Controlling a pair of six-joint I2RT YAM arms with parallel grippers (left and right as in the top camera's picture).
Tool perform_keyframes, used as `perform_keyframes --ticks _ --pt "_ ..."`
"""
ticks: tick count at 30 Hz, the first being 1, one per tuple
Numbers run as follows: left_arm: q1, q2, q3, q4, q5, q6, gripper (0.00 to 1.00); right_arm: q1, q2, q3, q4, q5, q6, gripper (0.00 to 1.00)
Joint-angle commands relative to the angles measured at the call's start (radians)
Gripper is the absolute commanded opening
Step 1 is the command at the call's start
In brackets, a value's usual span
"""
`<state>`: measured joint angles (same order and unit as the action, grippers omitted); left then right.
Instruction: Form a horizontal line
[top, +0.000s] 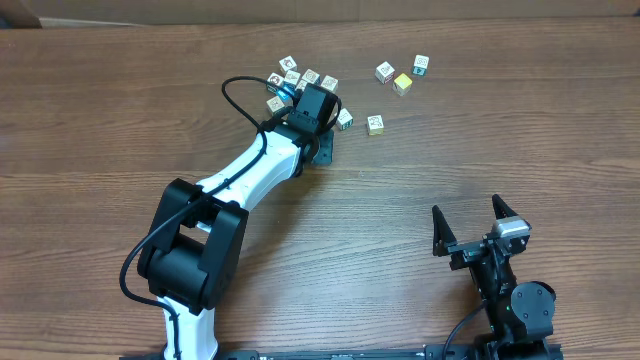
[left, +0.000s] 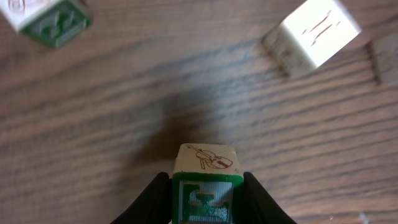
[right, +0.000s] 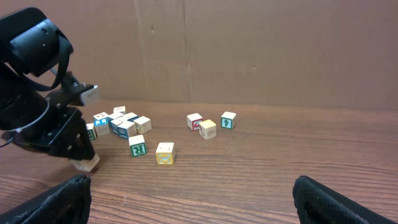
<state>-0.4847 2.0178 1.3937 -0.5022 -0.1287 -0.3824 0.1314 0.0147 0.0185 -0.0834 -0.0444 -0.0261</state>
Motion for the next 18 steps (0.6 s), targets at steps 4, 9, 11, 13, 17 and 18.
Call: perform_keyframes --ticks 4,9,11,13,17,18 --pt "-0.002 -0.031 -0.003 -0.056 0.013 -0.176 0.25 -0.003 -0.012 -0.011 0.002 0.005 -0.005 1.00" --pt "-0.002 -0.031 -0.003 -0.076 0.049 -0.294 0.17 -0.003 -0.012 -0.011 0.002 0.005 -0.005 1.00" --pt "-0.002 -0.031 -0.003 -0.069 0.052 -0.311 0.17 -0.003 -0.012 -0.011 0.002 0.006 -0.005 1.00" --pt "-0.002 -0.031 -0.003 -0.071 0.047 -0.306 0.22 -0.003 -0.012 -0.011 0.002 0.006 -0.005 1.00" --pt "0.000 -0.030 -0.003 -0.076 0.047 -0.266 0.26 -0.003 -0.012 -0.011 0.002 0.005 -0.005 1.00" --pt "0.000 -0.030 -0.003 -0.076 0.046 -0.250 0.26 -0.003 -0.012 -0.011 0.002 0.006 -0.005 1.00"
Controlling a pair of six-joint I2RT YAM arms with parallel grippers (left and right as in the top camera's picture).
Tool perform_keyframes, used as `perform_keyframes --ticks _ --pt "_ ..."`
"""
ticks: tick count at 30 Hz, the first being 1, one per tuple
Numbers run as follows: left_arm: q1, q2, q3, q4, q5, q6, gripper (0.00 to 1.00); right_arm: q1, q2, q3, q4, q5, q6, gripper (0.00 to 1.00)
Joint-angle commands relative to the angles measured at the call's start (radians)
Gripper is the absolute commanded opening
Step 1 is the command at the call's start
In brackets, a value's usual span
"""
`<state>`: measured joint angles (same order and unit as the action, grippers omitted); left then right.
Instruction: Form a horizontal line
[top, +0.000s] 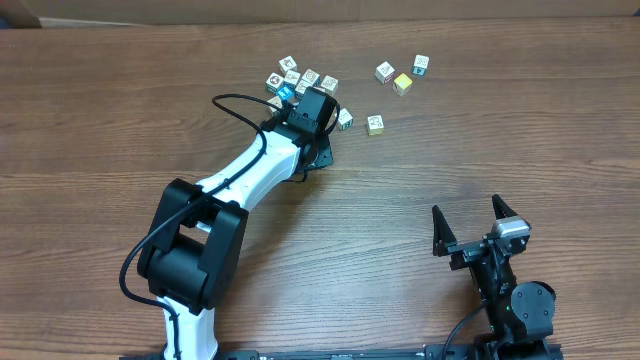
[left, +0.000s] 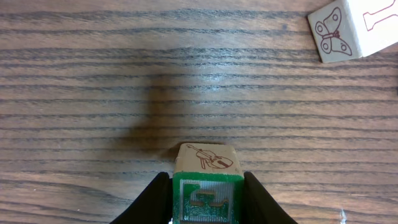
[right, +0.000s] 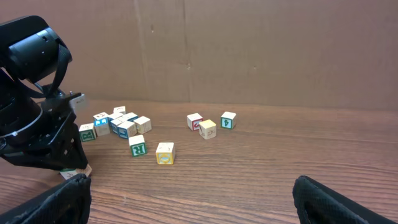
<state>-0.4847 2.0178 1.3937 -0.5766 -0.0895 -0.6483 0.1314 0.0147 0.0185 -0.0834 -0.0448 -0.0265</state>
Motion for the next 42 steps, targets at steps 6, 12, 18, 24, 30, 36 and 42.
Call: perform_keyframes --ticks 6,12,18,24,30,36,42 --pt "0.000 -0.030 -0.003 0.012 0.001 0.037 0.30 -0.003 -0.012 -0.011 0.002 0.006 -0.004 1.00" --pt "0.003 -0.030 -0.003 0.013 0.000 0.043 0.36 -0.003 -0.012 -0.011 0.002 0.006 -0.004 1.00" --pt "0.007 -0.030 -0.003 0.024 0.000 0.044 0.65 -0.003 -0.012 -0.011 0.002 0.006 -0.004 1.00" --pt "0.007 -0.030 -0.003 0.057 0.002 0.183 1.00 -0.003 -0.012 -0.011 0.002 0.006 -0.004 1.00" --pt "0.007 -0.030 -0.003 0.062 0.005 0.223 0.93 -0.003 -0.012 -0.011 0.002 0.006 -0.005 1.00" --pt "0.007 -0.030 -0.003 0.064 0.004 0.222 0.77 -0.003 -0.012 -0.011 0.002 0.006 -0.004 1.00" --pt "0.005 -0.015 -0.005 0.062 0.004 0.222 0.68 -0.003 -0.012 -0.011 0.002 0.006 -0.004 1.00"
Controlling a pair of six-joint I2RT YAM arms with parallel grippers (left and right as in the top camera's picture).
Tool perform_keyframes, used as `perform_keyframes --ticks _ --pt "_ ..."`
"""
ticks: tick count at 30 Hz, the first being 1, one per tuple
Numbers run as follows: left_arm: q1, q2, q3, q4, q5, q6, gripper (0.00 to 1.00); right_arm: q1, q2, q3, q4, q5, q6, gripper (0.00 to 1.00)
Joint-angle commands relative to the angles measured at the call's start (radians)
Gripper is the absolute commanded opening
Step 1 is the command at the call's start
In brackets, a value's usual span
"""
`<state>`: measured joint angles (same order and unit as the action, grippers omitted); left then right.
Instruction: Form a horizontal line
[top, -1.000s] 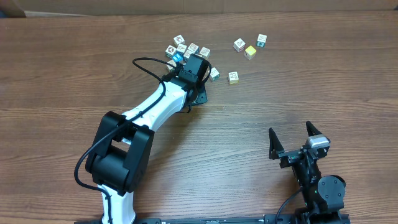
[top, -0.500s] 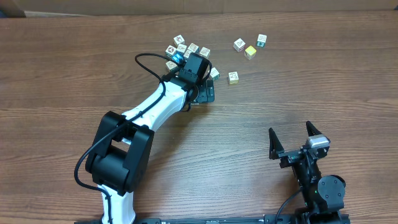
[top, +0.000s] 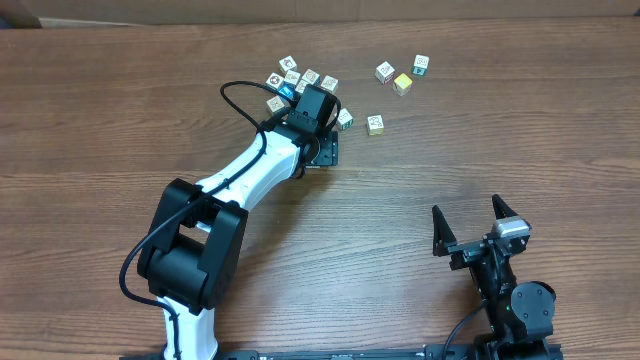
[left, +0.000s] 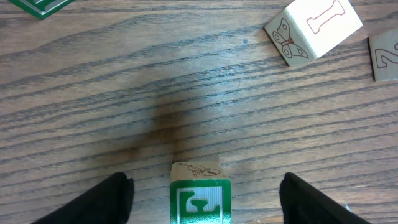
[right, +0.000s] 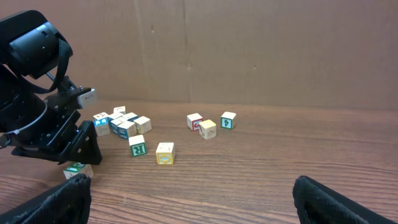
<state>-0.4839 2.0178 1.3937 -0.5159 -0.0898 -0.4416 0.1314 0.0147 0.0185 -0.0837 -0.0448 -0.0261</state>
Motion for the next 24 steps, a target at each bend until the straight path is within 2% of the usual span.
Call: perform_keyframes --ticks 1,8,18,24 --pt "0.005 -0.008 -0.005 0.001 0.005 0.015 0.66 -0.003 -0.012 -0.011 0.002 0.006 -0.005 1.00" --pt "0.005 0.010 -0.005 0.005 0.005 0.015 0.45 -0.003 -0.012 -0.011 0.003 0.006 -0.005 1.00" --pt "0.005 0.010 -0.005 -0.020 0.006 0.007 0.46 -0.003 -0.012 -0.011 0.002 0.006 -0.005 1.00" --pt "-0.006 0.010 -0.007 -0.045 0.004 -0.038 0.44 -0.003 -0.012 -0.011 0.002 0.006 -0.005 1.00"
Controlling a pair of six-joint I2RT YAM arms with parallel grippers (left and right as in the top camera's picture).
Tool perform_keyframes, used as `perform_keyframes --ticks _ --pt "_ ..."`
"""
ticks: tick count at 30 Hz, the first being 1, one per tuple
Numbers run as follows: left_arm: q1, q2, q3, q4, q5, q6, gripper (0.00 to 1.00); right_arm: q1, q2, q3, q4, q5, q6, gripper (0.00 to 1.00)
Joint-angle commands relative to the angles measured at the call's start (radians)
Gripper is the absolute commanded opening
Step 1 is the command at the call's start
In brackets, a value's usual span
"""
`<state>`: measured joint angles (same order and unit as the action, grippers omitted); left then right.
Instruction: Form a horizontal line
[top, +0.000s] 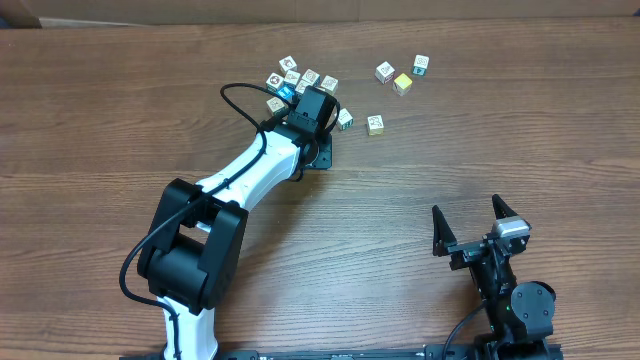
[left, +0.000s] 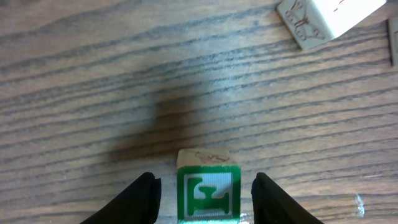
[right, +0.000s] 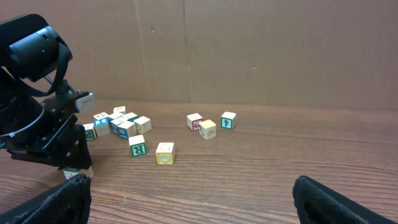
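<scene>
A green-faced letter block (left: 208, 190) with a violin drawn on its side stands on the wooden table (left: 93, 93). My left gripper (left: 205, 186) is open around it, with a narrow gap showing on each side of the block. From overhead the left gripper (top: 322, 153) sits just below the block cluster (top: 300, 80). In the right wrist view the block (right: 77, 169) shows under the left arm. My right gripper (top: 468, 215) is open and holds nothing at the front right; its fingers (right: 65, 199) frame the right wrist view.
A butterfly block (left: 323, 22) lies beyond the left gripper. A green block (top: 345, 119) and a yellow-faced block (top: 375, 124) lie right of the left gripper. Three more blocks (top: 402, 83) sit further back right. A cardboard wall (right: 249, 50) backs the table.
The left gripper's fingers, spread wide around the standing green block, are now much closer to its sides but not touching it. The right arm has not moved.
The left gripper was shut on the green block just below the cluster, and held it still shut a little later over bare wood. Then it was open wide with the block standing on the table. Now its fingers stand close on either side.
</scene>
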<state>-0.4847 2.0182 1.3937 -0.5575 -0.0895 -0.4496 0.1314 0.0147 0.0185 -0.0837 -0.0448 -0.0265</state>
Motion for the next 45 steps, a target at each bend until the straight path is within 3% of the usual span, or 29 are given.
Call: perform_keyframes --ticks 1,31,39,45 --pt "-0.010 0.009 -0.009 -0.003 0.000 -0.030 0.44 -0.003 -0.012 -0.011 0.002 0.006 -0.004 1.00" --pt "-0.024 0.024 -0.037 0.031 -0.101 -0.082 0.43 -0.003 -0.012 -0.011 0.002 0.006 -0.004 1.00" --pt "-0.027 0.024 -0.037 0.029 -0.101 -0.082 0.30 -0.003 -0.012 -0.011 0.002 0.006 -0.004 1.00" --pt "-0.027 0.024 -0.037 0.023 -0.101 -0.083 0.40 -0.003 -0.012 -0.011 0.002 0.006 -0.004 1.00"
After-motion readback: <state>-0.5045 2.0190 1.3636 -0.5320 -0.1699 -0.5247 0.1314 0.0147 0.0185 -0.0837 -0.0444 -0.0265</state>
